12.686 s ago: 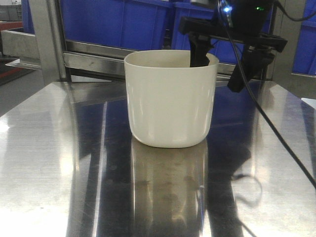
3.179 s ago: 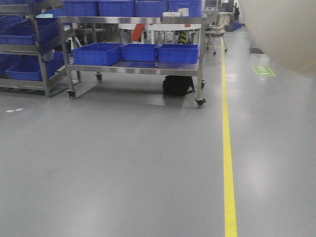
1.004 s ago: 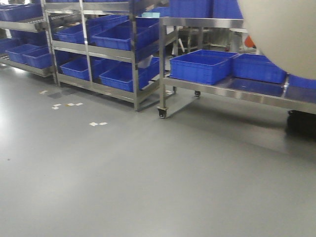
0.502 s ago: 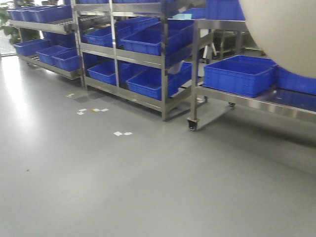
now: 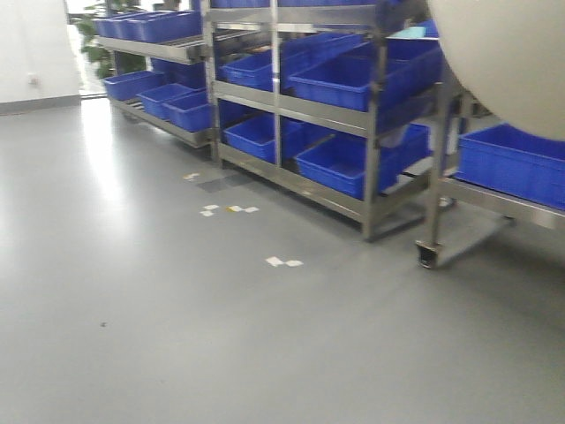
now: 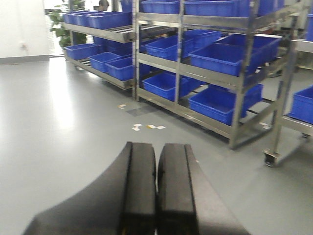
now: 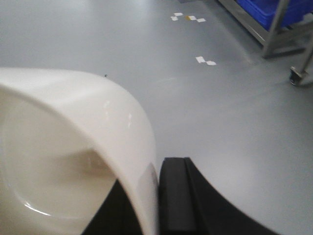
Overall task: Move white bin to right shelf second layer
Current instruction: 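Drive along the yellow floor line past the blue crate racks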
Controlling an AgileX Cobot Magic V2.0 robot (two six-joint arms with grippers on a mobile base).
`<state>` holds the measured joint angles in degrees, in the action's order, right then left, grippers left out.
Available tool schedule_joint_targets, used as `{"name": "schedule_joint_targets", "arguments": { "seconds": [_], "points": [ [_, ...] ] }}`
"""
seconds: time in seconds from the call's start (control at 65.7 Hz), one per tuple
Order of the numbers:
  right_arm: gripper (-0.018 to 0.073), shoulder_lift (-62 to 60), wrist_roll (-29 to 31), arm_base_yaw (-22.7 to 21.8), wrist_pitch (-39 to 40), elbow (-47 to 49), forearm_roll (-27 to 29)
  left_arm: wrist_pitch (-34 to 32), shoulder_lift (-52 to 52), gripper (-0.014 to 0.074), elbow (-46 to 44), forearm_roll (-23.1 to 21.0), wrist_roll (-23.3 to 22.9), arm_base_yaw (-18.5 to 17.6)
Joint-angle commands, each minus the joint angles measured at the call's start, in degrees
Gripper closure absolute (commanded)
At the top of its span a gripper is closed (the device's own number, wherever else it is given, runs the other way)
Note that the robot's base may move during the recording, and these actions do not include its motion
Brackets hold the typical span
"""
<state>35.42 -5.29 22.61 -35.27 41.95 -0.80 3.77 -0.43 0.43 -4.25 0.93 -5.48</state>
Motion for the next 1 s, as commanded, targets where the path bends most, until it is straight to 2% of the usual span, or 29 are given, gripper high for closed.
{"name": "schedule_joint_targets", "arguments": {
  "seconds": [0.0,0.989],
  "points": [
    [0.0506,0.1,0.1,-0.2,5.4,1.9,-0.3,-4.9,-0.2,0.0512,2.1,-0.1,-0.4,-0.3],
    [0.0506,0.1,0.1,-0.2,5.4,1.9,-0.3,-4.9,-0.2,0.0512,2.1,-0.1,-0.4,-0.3]
  ]
}}
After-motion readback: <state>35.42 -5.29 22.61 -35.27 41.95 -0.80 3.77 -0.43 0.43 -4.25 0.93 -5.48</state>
